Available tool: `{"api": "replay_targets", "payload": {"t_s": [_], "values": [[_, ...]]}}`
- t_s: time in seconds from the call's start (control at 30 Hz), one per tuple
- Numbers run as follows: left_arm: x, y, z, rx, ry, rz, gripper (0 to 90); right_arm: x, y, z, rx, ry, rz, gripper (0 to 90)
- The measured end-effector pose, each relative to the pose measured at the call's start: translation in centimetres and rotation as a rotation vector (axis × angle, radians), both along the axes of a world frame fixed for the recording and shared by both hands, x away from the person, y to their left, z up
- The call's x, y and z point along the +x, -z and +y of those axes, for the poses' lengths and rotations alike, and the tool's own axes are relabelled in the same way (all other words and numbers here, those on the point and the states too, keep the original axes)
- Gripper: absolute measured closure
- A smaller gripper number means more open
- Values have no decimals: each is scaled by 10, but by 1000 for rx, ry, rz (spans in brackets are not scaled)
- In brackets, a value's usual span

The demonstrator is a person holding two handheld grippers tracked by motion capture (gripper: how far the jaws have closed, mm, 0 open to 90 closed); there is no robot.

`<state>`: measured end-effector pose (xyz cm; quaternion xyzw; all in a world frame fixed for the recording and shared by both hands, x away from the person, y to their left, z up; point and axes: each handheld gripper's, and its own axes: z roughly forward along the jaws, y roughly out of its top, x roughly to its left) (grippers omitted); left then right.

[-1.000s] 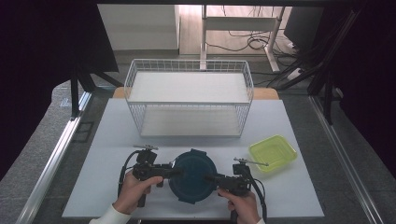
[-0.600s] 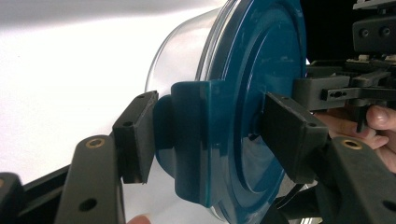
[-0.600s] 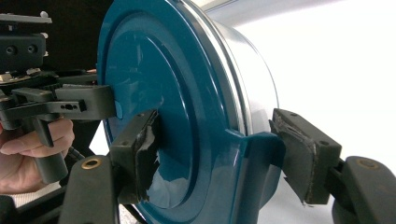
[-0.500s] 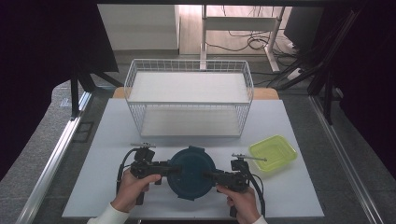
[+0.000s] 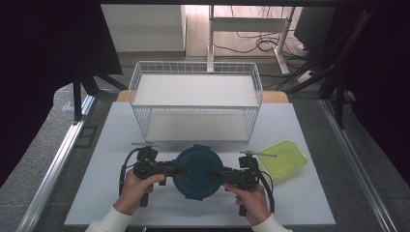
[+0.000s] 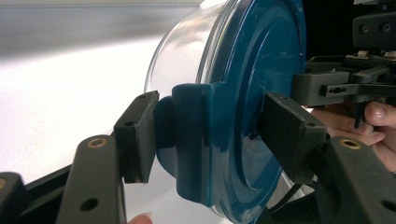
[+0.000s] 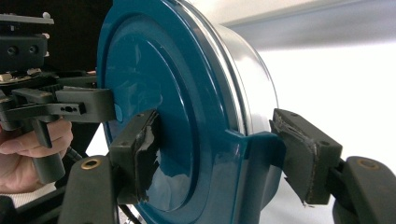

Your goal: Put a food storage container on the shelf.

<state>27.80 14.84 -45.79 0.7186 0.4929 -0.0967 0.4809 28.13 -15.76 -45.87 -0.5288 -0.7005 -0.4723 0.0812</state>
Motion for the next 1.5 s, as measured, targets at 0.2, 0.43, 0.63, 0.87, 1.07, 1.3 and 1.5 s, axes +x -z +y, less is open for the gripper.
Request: {"api": "replay_targets", "payload": {"t_s": [0.2, 0.43, 0.63, 0.87, 1.07, 1.3, 1.5], "values": [[3, -9, 3, -3, -6, -12, 391, 5, -10, 2, 3, -4, -14, 333], [10, -20, 8, -9, -15, -22, 392, 15, -22, 7, -3, -14, -35, 334], [16, -30, 9, -17, -21, -38, 393, 20, -32, 8, -2, -11, -51, 334], [22, -47, 10, -29, -24, -66, 395, 26, -51, 9, -3, -8, -83, 335], [27, -60, 10, -29, -27, -87, 395, 31, -64, 9, 2, -9, -99, 336], [35, -77, 12, -44, -35, -111, 397, 41, -83, 10, -5, -13, -121, 336], [41, -89, 12, -52, -39, -124, 396, 47, -97, 10, -2, -8, -136, 337]]}}
